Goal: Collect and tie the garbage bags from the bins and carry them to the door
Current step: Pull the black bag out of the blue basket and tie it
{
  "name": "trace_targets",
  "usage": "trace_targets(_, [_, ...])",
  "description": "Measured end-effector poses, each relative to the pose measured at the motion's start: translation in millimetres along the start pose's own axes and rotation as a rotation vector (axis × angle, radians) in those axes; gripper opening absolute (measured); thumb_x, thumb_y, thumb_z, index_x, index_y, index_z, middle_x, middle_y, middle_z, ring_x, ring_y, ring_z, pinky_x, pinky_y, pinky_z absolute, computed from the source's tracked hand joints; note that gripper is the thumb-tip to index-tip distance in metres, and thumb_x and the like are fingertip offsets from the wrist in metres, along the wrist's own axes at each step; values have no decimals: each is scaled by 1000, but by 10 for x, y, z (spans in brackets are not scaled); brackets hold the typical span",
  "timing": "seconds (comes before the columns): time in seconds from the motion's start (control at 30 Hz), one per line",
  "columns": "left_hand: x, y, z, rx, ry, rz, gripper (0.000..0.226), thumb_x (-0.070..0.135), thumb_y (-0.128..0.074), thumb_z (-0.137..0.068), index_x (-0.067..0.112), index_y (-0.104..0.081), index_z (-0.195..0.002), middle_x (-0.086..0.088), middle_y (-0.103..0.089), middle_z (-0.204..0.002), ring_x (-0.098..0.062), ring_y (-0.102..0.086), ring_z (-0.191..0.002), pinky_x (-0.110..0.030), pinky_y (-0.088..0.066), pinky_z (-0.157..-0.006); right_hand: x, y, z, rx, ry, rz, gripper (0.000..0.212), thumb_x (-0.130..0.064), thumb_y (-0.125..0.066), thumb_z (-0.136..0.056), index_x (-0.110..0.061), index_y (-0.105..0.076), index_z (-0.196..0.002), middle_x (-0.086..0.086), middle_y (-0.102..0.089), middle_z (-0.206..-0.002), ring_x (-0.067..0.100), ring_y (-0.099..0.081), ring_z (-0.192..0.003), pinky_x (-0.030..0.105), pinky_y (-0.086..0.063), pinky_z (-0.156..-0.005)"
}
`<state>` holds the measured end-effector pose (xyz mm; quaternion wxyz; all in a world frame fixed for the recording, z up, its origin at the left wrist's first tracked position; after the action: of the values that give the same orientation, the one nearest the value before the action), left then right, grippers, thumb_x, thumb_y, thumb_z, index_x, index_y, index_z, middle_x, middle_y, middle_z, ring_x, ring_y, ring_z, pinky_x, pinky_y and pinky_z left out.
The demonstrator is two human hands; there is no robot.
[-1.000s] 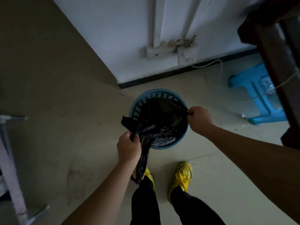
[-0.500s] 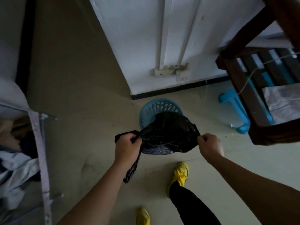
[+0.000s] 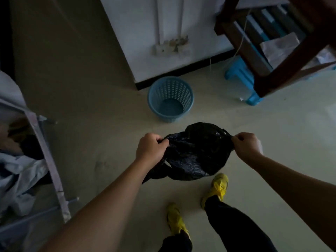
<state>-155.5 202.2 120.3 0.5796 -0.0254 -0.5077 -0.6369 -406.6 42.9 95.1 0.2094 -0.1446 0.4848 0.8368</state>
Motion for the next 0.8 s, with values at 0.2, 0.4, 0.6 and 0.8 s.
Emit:
trace_targets(0.2, [-275,-766,139,-97,-2,14,40,29,-64,-82,12,-39,-56,-9,-29,-58,-17,-31,-52,-28,-21,-55,782,-264,-138,-39,-57,68,19,-14,-51,-87,-8,-70,-85,12,-66,-81,30,-58,-72,29,-45,-65])
trace_targets(0.4, [-678,-1838,-88,-209,51,66,38,27,-66,-83,10,-41,-60,-9,-29,-59,-18,-31,-54,-29,-22,-55,1493,-845,-757,-79,3,152,23,-11,-49,-86,-11,-70,-93,12,-64,-84,28,-56,-74,27,-41,-65])
trace_targets(0.6, [-965,-2807,-647,-249,120,242,30,37,-73,-69,10,-59,-68,-8,-48,-64,-19,-48,-58,-28,-35,-57,2085,-1454,-1497,-29,99,168,23,-13,-49,-88,-13,-70,-98,12,-68,-99,25,-53,-81,28,-40,-69])
trace_targets(0.8, [-940,-3315,-1327,-227,44,490,24,25,-78,-69,6,-67,-76,-5,-67,-62,-17,-64,-54,-19,-50,-57,2555,-2010,-1923,-1,250,208,35,-17,-53,-85,-21,-63,-118,10,-69,-111,31,-63,-93,33,-52,-72])
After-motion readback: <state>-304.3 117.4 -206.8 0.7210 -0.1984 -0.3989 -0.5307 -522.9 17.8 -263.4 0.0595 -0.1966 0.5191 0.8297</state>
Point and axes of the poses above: each hand's wrist, its own z-axis away from the middle knuckle, its own y-axis out of the back of the hand, x = y × z, the point moved 2 cm from there along -z, towards the middle knuckle
